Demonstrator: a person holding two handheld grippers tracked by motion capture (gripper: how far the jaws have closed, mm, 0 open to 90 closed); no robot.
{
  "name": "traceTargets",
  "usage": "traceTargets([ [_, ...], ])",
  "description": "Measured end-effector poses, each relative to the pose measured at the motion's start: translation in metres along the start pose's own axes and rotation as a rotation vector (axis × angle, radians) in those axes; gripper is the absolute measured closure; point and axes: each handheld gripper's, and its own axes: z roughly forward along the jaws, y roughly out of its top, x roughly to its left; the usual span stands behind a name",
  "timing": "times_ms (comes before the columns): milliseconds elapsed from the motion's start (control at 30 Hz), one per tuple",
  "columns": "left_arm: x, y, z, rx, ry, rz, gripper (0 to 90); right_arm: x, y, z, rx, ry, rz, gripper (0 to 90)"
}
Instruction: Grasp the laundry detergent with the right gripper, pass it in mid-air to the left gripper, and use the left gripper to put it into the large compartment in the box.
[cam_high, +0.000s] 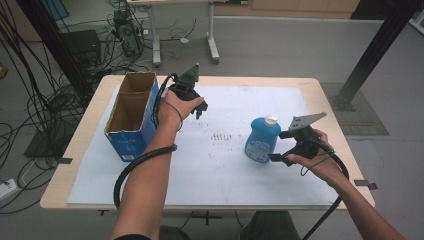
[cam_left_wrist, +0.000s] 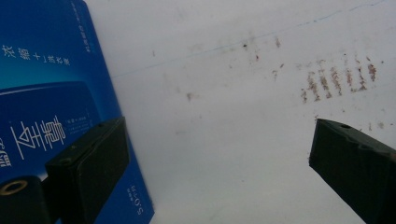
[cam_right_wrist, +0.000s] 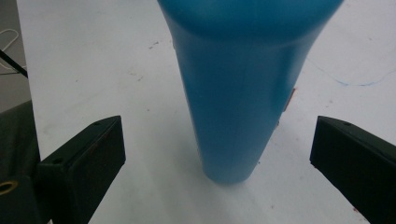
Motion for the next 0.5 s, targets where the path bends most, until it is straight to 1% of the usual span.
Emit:
traceTargets([
  [67, -0.001, 0.000, 0.000, -0.003, 0.000, -0.005, 5.6, 0.000, 0.000, 0.003, -0.007, -0.003, -0.001, 3.1],
  [100, -0.001, 0.001, 0.000, 0.000, 0.001, 0.004, 5.6, 0.001, 0.001, 0.005, -0.010, -0.004, 0.000, 3.1],
  [200, -0.002, 0.001, 0.000, -0.005, 0.001, -0.001, 5.6, 0.002, 0.002, 0.011, -0.024, -0.001, -0.005, 3.1],
  [300, -0.002, 0.001, -0.001, -0.006, 0.001, 0.003, 5.6, 0.003, 0.002, 0.014, -0.029, 0.000, -0.008, 3.1],
  [500, 0.001, 0.001, 0.002, -0.007, -0.003, -0.005, 5.6, 0.004, 0.000, 0.022, -0.040, -0.010, -0.011, 3.0],
])
